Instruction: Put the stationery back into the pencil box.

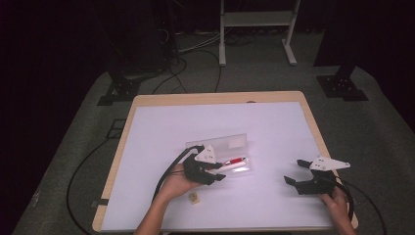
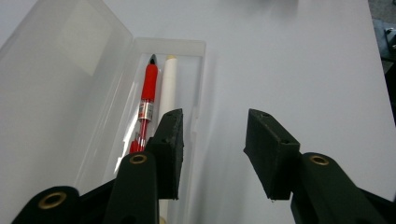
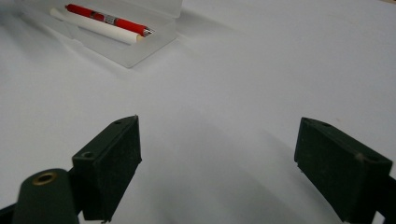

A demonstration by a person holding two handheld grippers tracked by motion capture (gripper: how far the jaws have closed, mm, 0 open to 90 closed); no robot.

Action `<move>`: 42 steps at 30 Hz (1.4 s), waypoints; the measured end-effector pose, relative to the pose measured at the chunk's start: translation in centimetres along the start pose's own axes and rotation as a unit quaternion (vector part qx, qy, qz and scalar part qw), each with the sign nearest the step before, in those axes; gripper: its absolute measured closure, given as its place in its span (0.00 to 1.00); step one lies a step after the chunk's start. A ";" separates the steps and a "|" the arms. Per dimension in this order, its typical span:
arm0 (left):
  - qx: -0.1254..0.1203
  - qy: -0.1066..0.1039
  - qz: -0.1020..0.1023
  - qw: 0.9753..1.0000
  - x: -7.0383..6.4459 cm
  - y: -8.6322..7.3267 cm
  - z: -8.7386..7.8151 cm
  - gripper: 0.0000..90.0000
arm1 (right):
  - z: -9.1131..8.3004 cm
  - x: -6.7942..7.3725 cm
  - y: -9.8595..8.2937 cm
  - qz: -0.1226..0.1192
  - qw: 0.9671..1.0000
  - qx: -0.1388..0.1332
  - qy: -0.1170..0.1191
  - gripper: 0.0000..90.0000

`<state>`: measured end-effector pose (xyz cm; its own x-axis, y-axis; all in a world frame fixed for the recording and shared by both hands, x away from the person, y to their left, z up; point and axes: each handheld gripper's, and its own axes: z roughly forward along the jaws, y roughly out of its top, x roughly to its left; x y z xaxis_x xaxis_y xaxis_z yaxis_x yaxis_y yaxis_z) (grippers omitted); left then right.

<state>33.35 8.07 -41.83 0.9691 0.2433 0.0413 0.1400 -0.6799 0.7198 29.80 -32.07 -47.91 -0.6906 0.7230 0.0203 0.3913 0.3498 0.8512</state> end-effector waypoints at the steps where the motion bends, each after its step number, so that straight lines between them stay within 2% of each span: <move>1: -0.005 0.003 -0.002 1.000 -0.1 -0.1 -0.1 0.63 | 0.0 0.0 0.0 0.000 1.000 0.000 0.000 0.15; 11: -0.012 0.016 -0.006 1.000 -1.0 -1.0 -1.6 0.57 | 0.0 0.0 0.0 0.003 1.000 0.000 -0.001 0.15; 25: -0.001 0.024 -0.004 1.000 -2.0 -1.7 -3.0 0.51 | 0.0 0.0 0.0 0.001 1.000 0.001 -0.001 0.15; 31: 0.003 0.026 -0.001 1.000 -2.4 -2.1 -3.2 0.51 | 0.0 0.0 0.0 0.000 1.000 0.000 -0.002 0.15; 42: -0.005 0.033 -0.004 0.999 -3.1 -2.7 -3.9 0.48 | 0.0 0.0 0.0 -0.001 1.000 0.001 -0.003 0.15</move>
<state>29.21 11.86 -41.20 0.9526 0.2935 0.0802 0.1456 -0.6711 0.7270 29.81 -32.03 -47.93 -0.6882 0.7253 0.0148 0.3906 0.3533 0.8501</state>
